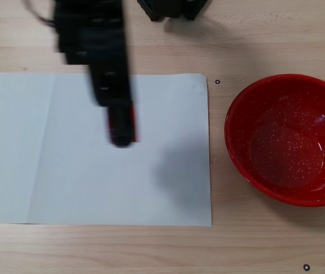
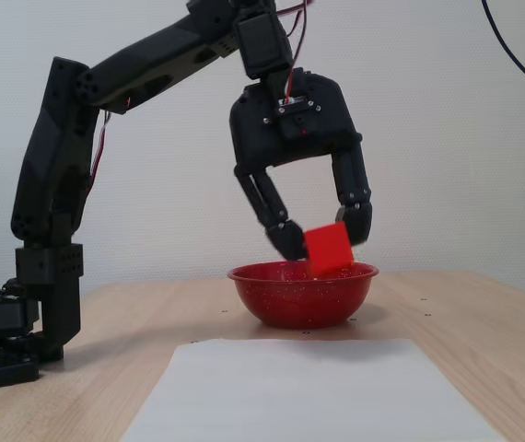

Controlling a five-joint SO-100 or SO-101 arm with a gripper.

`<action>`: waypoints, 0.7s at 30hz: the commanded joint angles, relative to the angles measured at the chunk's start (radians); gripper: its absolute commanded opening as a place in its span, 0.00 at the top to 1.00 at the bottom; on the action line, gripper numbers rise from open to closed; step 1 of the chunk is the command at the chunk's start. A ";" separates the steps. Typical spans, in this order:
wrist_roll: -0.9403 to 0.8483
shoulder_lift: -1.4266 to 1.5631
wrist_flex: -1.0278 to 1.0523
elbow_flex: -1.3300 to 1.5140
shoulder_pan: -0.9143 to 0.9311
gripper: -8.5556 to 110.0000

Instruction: Grasp the red cube and put it in the red bowl.

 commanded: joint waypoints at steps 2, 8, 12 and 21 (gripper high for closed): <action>-0.040 0.213 0.029 -0.094 0.094 0.93; -0.100 0.256 0.006 -0.078 0.270 0.93; -0.133 0.281 -0.031 -0.060 0.373 0.93; -0.179 0.299 -0.103 -0.018 0.566 0.93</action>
